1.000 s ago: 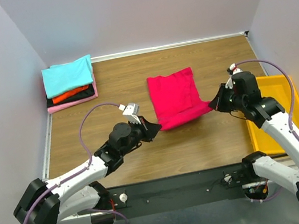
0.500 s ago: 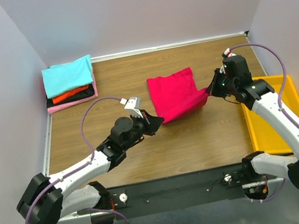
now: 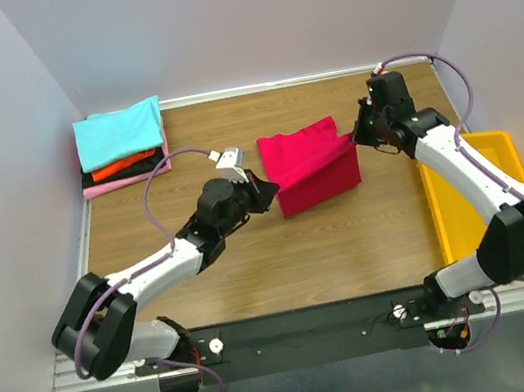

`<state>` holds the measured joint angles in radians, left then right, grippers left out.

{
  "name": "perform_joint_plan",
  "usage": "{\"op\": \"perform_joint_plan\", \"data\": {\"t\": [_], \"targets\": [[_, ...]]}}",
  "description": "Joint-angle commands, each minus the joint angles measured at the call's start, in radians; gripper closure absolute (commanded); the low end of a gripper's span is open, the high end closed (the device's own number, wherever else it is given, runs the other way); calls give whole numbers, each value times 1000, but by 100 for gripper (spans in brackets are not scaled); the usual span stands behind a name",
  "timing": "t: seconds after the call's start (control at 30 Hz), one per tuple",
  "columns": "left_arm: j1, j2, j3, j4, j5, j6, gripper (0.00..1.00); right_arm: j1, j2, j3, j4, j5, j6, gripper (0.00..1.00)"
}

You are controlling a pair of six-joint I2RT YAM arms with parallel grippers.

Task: Fold and stack the t-shirts
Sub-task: Fold the tshirt

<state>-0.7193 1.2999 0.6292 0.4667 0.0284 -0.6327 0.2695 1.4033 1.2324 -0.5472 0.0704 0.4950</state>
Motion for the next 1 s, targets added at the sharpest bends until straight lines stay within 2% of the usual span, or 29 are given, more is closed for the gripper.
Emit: {"op": "perform_joint_plan", "data": {"t": [0.0,0.27,0.57,0.8,0.97], "targets": [[63,88,41,33,102,57,100,-1,106,85,38,74,-33,99],[164,242,153,50,185,88,100,-21,325,297,38,51,-61,99],[279,470,360,39,292,120,100,-72,566,493,38,-4,-70,100],[328,630,495,20,320,139,100,-108,715,617,38,-49,-75,99],[346,752,656,-25,364,168,100,-130,803,694,38,-92,-61,99]]}}
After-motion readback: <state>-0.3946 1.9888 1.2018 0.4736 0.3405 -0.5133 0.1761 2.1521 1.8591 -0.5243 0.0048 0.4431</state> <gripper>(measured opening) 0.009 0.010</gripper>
